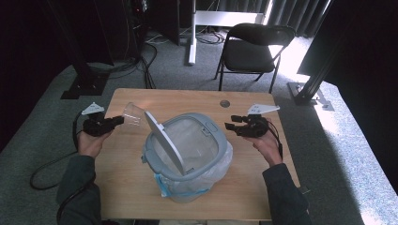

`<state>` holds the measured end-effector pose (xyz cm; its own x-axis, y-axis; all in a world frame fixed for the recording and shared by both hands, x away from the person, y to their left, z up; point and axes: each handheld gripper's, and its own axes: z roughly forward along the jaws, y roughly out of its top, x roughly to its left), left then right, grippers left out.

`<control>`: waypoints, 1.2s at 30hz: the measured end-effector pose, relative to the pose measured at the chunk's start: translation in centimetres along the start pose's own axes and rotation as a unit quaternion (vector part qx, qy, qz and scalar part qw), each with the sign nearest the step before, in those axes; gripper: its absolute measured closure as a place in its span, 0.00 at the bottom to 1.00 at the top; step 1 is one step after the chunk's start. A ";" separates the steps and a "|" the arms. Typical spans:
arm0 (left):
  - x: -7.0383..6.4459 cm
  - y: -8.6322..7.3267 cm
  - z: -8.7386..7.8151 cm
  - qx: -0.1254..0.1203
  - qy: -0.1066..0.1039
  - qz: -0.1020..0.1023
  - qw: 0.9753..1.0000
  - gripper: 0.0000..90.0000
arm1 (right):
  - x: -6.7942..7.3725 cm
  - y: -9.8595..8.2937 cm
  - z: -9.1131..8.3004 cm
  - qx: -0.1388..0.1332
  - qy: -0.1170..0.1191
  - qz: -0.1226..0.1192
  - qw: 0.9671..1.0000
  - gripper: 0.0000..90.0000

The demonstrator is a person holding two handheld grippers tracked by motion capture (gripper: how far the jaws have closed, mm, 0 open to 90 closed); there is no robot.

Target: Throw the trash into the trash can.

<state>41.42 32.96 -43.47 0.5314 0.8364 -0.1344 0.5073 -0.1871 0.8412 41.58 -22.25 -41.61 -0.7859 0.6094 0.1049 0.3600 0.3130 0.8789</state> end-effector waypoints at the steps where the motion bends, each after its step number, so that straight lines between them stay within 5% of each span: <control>1: -0.1 0.2 0.0 -0.003 -0.002 0.000 1.000 0.93 | 0.0 0.0 0.0 0.000 -0.001 0.000 1.000 0.54; 18: -2.4 4.4 -0.9 -0.039 -0.047 0.027 0.998 0.93 | -0.2 -2.7 1.2 0.022 -0.009 0.021 1.000 0.53; 36: -3.8 7.2 -1.4 -0.046 -0.086 0.044 0.994 0.93 | -0.2 -4.7 2.2 0.049 -0.036 0.028 0.998 0.51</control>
<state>42.17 29.17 -36.14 0.6831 0.7171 -0.1385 0.3933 -0.2013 0.8971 41.19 -22.19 -46.77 -0.7265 0.6774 0.1152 0.4523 0.3453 0.8223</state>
